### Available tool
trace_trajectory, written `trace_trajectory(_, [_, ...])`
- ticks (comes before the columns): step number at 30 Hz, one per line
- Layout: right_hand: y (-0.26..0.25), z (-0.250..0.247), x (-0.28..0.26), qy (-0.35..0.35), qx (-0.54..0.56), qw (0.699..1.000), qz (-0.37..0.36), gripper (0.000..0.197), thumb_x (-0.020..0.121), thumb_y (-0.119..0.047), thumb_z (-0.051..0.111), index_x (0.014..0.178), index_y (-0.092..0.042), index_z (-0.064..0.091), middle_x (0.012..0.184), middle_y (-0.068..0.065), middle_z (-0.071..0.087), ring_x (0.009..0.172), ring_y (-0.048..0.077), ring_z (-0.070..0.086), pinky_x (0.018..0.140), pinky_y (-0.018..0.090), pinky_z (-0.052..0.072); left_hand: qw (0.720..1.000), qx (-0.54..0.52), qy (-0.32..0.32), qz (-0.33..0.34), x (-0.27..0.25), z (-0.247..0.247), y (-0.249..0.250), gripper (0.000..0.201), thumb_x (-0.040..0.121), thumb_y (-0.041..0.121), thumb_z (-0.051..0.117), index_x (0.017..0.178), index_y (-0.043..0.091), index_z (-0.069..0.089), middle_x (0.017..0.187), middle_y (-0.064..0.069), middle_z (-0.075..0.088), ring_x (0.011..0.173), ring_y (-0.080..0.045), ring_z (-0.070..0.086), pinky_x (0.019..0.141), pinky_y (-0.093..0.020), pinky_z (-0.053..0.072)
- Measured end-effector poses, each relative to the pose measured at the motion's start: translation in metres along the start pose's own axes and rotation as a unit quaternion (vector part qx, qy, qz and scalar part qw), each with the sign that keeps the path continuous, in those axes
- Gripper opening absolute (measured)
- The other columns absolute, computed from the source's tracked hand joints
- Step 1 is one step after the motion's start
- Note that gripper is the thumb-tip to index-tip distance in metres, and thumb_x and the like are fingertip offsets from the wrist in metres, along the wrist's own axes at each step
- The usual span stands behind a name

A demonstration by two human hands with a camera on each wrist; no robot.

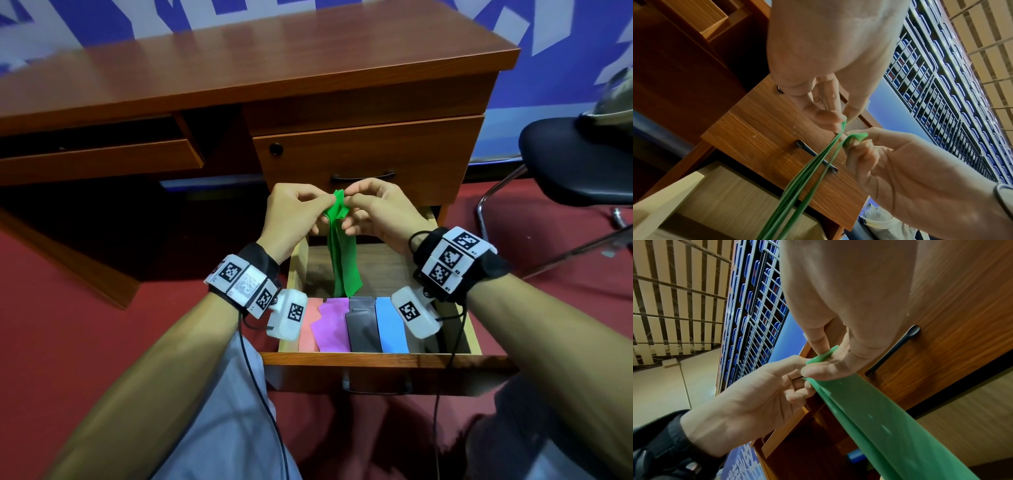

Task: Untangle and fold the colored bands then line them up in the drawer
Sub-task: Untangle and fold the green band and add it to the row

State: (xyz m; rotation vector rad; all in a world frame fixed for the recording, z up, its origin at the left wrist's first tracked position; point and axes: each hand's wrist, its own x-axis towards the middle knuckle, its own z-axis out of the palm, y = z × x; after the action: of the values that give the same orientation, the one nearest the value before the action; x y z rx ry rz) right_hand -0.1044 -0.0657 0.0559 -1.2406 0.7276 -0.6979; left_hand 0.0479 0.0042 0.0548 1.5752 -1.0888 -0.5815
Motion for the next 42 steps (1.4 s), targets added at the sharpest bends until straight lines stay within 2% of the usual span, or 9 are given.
trace_trajectory(4, [0.001,0.002,-0.001,-0.01,0.006,1.0,0.008,0.009,0.099,-0.002,0.055,0.107,-0.004,0.057,0.078,0.017,0.068,0.062,0.023,0.068,0.061,0.032,0.061,0.999,0.019,-0.019,0.025,-0.003,0.0,0.002,0.012,0.084,0.019,0.073,0.075,0.015,0.081,0.067,-0.011,0.073,0.055,-0.018,0.062,0.047,-0.027,0.043])
trace_trajectory(7, [0.0,0.002,-0.001,-0.018,0.006,1.0,0.015,0.016,0.099,-0.003,0.053,0.113,0.001,0.06,0.081,0.021,0.067,0.063,0.023,0.068,0.063,0.031,0.061,0.998,0.039,-0.023,0.037,-0.004,-0.002,0.003,0.013,0.085,0.019,0.073,0.075,0.015,0.081,0.064,-0.005,0.072,0.051,-0.011,0.06,0.046,-0.026,0.043])
trace_trajectory(12, [0.0,0.004,0.0,-0.024,-0.003,1.0,0.014,0.025,0.1,-0.003,0.051,0.121,0.009,0.059,0.082,0.021,0.068,0.062,0.019,0.069,0.061,0.028,0.061,0.997,0.063,-0.025,0.049,-0.005,-0.002,0.003,0.013,0.084,0.02,0.073,0.075,0.017,0.081,0.065,-0.005,0.073,0.052,-0.014,0.061,0.047,-0.028,0.045])
trace_trajectory(25, [0.001,0.002,-0.001,-0.039,0.002,0.999,0.032,0.025,0.102,-0.007,0.052,0.116,0.011,0.062,0.08,0.02,0.067,0.064,0.02,0.069,0.066,0.028,0.062,0.992,0.105,-0.02,0.067,-0.008,-0.005,0.009,0.016,0.086,0.018,0.073,0.072,0.019,0.08,0.062,-0.001,0.071,0.043,-0.009,0.054,0.045,-0.026,0.045])
trace_trajectory(28, [0.001,0.001,0.0,-0.052,-0.004,0.998,0.032,0.027,0.102,-0.007,0.051,0.118,0.011,0.063,0.083,0.021,0.068,0.068,0.02,0.07,0.072,0.031,0.063,0.992,0.109,-0.029,0.065,-0.007,-0.006,0.009,0.017,0.085,0.019,0.072,0.071,0.019,0.08,0.059,0.001,0.069,0.043,-0.01,0.053,0.045,-0.026,0.044])
trace_trajectory(32, [-0.001,-0.001,-0.001,-0.078,-0.005,0.996,0.034,0.031,0.105,-0.006,0.041,0.121,0.011,0.061,0.082,0.021,0.069,0.075,0.024,0.072,0.083,0.037,0.062,0.99,0.114,-0.045,0.074,-0.006,-0.01,0.008,0.017,0.086,0.025,0.073,0.071,0.019,0.08,0.063,-0.004,0.071,0.047,-0.017,0.057,0.048,-0.033,0.048])
trace_trajectory(34, [-0.002,-0.001,-0.002,-0.088,-0.008,0.996,0.031,0.034,0.107,-0.006,0.036,0.122,0.012,0.06,0.084,0.021,0.07,0.078,0.026,0.074,0.086,0.039,0.06,0.989,0.117,-0.046,0.08,-0.006,-0.011,0.007,0.017,0.086,0.024,0.073,0.072,0.019,0.08,0.063,-0.003,0.071,0.046,-0.015,0.057,0.047,-0.029,0.046])
trace_trajectory(39, [-0.002,0.001,0.002,-0.077,0.028,0.995,0.059,0.048,0.11,-0.027,0.031,0.121,0.012,0.057,0.095,0.031,0.066,0.078,0.033,0.073,0.076,0.038,0.063,0.982,0.147,-0.061,0.097,-0.006,-0.012,0.006,0.009,0.081,0.029,0.082,0.079,0.02,0.081,0.068,0.003,0.074,0.057,-0.002,0.061,0.056,-0.019,0.048])
trace_trajectory(42, [-0.003,-0.001,0.004,-0.083,0.007,0.995,0.059,0.042,0.107,-0.022,0.033,0.12,0.009,0.058,0.092,0.028,0.069,0.075,0.032,0.07,0.066,0.035,0.062,0.976,0.174,-0.036,0.122,-0.004,-0.014,0.007,0.009,0.082,0.02,0.075,0.076,0.02,0.081,0.067,0.004,0.074,0.058,-0.002,0.063,0.057,-0.02,0.049])
